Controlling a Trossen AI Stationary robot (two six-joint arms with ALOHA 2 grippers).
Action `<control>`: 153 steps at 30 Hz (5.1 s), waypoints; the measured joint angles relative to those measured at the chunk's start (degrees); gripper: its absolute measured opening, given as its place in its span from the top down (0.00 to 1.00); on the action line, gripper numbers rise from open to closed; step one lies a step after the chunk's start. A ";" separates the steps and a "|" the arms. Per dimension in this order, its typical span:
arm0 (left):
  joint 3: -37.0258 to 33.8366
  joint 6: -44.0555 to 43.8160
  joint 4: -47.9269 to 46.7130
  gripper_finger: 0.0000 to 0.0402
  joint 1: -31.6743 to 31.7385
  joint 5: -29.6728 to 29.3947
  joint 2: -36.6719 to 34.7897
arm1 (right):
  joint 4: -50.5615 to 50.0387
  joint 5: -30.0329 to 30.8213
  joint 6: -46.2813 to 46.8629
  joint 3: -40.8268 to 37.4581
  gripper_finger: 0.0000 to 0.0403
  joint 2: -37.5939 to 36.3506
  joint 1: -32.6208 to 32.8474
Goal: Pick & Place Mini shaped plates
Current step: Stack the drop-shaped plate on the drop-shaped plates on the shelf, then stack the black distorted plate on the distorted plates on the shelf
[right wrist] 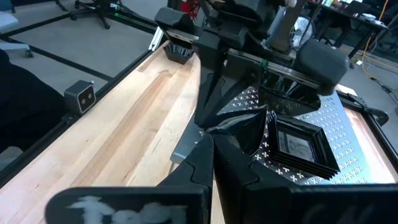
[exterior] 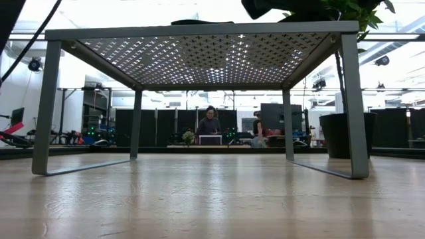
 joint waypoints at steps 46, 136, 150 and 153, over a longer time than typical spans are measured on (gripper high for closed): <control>-1.51 -30.94 -33.08 1.00 -23.73 -6.06 -3.56 | 0.00 0.00 0.00 0.00 0.98 0.00 0.00; -13.29 -78.40 -40.21 1.00 -46.81 5.91 -3.48 | 0.00 0.00 0.00 0.02 0.98 0.00 0.00; 3.83 -64.26 -45.70 1.00 -42.68 -11.03 -3.50 | 0.00 0.00 0.02 0.00 0.98 0.00 0.00; 7.85 -57.03 -45.68 1.00 -41.11 -18.15 -3.50 | 0.00 0.00 0.00 0.00 0.98 0.00 0.00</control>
